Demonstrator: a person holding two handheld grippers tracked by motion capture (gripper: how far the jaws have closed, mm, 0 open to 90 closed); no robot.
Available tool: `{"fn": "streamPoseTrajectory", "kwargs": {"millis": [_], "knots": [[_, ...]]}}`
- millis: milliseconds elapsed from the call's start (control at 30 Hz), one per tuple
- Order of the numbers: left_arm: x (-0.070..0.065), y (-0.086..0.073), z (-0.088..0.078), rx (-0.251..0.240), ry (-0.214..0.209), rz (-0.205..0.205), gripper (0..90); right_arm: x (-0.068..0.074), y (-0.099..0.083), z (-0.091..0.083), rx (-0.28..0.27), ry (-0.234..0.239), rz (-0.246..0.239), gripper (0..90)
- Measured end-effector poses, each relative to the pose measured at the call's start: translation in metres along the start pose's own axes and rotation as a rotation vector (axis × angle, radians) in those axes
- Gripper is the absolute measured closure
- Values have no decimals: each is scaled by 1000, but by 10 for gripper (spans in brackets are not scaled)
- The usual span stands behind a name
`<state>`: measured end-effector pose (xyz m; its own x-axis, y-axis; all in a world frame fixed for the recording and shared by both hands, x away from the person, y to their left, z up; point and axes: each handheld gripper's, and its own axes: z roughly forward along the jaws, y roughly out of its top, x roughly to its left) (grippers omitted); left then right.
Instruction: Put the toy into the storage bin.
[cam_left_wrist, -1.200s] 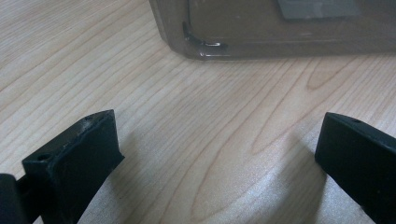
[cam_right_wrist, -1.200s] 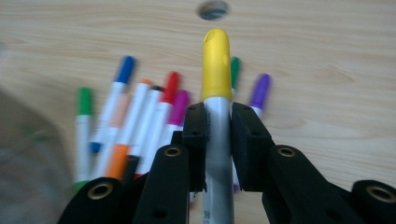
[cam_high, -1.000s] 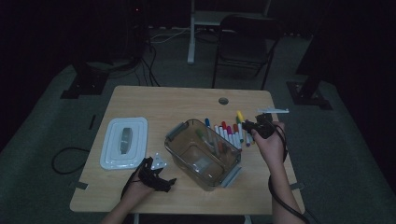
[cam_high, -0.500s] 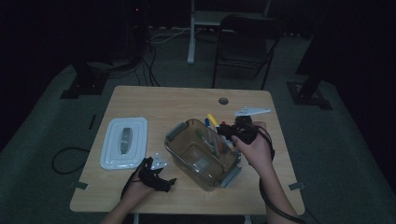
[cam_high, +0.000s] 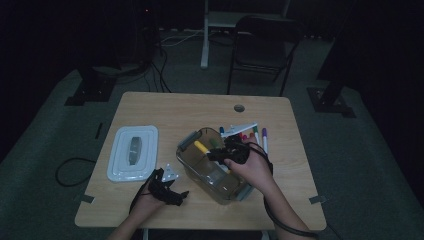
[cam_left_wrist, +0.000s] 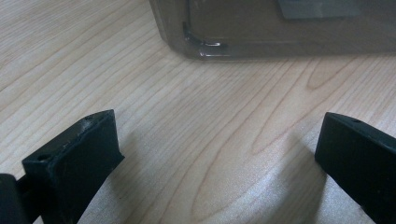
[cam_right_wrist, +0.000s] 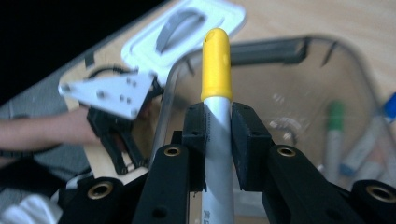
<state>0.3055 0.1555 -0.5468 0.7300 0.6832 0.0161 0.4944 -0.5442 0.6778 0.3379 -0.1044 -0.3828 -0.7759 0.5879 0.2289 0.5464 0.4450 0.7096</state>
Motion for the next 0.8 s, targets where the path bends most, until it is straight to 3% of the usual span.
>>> {"fn": "streamPoseTrajectory", "kwargs": {"millis": [467,800], "knots": [[0,0,0,0,0,2,5,-6,-3,66,208,38,8,769],[0,0,0,1,0,2,5,-9,-8,95,334,60,51,768]]}}
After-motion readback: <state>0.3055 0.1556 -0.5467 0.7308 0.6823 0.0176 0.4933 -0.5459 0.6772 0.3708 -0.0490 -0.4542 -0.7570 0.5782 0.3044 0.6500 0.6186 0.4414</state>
